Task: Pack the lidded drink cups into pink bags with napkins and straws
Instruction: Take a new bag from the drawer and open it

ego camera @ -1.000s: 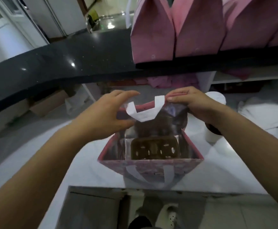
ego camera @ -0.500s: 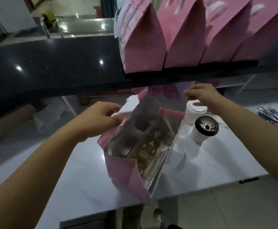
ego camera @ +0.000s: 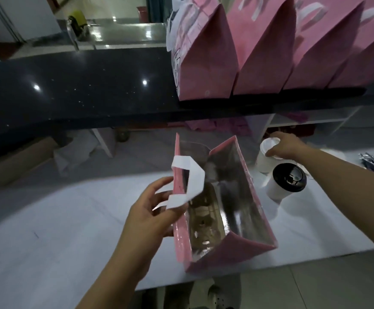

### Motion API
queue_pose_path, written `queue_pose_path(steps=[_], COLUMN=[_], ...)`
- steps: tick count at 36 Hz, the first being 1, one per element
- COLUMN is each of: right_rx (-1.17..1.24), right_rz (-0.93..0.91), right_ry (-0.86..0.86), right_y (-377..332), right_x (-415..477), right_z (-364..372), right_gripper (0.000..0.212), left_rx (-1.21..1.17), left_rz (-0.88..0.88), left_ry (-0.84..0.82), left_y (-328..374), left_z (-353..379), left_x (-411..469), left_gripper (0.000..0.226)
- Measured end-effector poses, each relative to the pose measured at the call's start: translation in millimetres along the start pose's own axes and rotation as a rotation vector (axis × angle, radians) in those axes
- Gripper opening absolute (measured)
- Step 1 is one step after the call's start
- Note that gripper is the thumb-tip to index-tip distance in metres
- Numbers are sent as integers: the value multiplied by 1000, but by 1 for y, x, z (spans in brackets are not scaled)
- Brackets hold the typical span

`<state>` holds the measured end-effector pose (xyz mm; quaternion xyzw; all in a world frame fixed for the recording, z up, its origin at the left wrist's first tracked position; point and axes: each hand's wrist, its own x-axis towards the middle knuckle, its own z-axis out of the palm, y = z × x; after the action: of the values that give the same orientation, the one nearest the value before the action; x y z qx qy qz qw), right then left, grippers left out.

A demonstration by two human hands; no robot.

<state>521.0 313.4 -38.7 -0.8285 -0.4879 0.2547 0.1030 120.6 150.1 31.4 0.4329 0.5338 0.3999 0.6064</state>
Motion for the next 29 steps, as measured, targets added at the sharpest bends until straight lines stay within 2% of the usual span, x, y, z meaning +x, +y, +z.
queue_pose_path(steps=[3,7,12,16,19,21,24,29], right_rx=[17,-30,-21,10,115,200,254,-24], right_rz=[-25,-53,-150,-281,-438,-591,-769,-882], right_ry=[-20,50,214,352,429,407,240,65], right_y=[1,-1,-11,-36,-64,-86,-117,-149], right_x=[-1,-9,-30,-71,-119,-157,-208,-248], right_z=[0,0,-10,-32,-54,-67,-82,-86], right_gripper=[68,71,74,73,73,67,60,67], left_rx=[31,64,246,383,297,204,33,-118], left_rz=[46,170,383,452,409,352,197,101], left_ry=[74,135,121,133,146,148,155,157], left_y=[-1,-4,-17,-26,-28,-30,-31,-31], left_z=[5,7,7,8,10,10,11,7], left_x=[-3,-5,-6,-2,0,-1,-2,-5], left_gripper=[59,59,47,60,38,30,24,22])
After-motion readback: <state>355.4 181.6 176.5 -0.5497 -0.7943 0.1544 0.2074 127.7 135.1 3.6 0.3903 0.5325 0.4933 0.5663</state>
